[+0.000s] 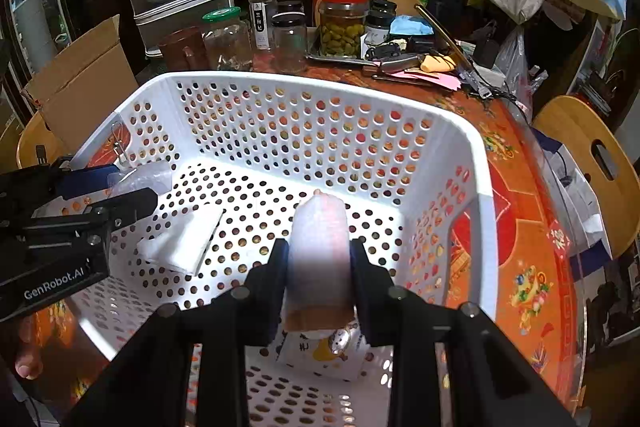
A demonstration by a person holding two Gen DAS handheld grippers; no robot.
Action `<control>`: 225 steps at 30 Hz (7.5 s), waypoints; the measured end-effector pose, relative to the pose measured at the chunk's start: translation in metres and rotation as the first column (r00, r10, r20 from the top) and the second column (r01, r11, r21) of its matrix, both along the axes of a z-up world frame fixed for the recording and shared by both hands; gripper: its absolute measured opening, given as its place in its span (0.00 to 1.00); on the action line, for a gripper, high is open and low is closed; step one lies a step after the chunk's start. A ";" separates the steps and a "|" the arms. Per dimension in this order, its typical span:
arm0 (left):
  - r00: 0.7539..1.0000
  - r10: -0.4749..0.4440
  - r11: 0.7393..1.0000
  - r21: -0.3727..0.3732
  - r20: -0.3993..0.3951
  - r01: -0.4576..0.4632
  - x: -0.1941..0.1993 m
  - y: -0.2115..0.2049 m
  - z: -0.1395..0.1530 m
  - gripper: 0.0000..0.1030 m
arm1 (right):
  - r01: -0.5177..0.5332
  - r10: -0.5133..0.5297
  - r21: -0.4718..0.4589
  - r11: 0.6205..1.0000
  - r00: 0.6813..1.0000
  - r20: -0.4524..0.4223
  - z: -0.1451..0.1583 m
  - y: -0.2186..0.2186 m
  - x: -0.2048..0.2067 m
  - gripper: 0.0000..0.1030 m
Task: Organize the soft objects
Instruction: 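Open both tools to drop the bag and towel into the basket, then grasp the green foil packet with the left tool while the right tool grasps the white cloth bundle, then lift the green packet with the left tool while the right tool lifts the white bundle, then carry the green packet over the basket with the left tool while the right tool carries the white bundle, then open both tools to drop the packet and bundle into the basket, then grasp the black knit bundle with the left tool while the right tool grasps the white ribbed object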
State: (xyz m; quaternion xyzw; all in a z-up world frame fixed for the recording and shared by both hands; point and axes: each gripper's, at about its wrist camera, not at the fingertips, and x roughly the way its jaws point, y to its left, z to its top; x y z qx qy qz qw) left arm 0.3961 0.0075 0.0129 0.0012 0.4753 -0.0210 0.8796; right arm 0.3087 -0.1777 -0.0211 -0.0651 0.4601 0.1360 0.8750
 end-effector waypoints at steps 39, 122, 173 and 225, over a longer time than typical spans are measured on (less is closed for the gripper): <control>0.998 -0.013 0.990 -0.139 0.066 0.022 -0.276 0.007 -0.096 0.95 | -0.036 -0.013 0.303 0.952 0.987 0.161 -0.060 -0.046 -0.253 0.87; 0.927 -0.057 0.963 -0.225 0.370 0.149 -0.284 0.031 -0.003 0.17 | -0.072 0.016 0.247 0.966 0.975 0.220 -0.022 -0.032 -0.233 0.33; 0.996 0.004 0.998 0.063 0.086 -0.009 0.008 -0.001 0.007 0.18 | -0.022 0.023 0.027 0.999 0.999 -0.031 0.000 0.002 0.024 0.33; 0.992 0.053 0.989 -0.146 0.114 -0.036 -0.225 0.041 -0.079 0.98 | -0.123 0.116 0.322 0.939 0.992 0.043 -0.069 0.008 -0.191 0.40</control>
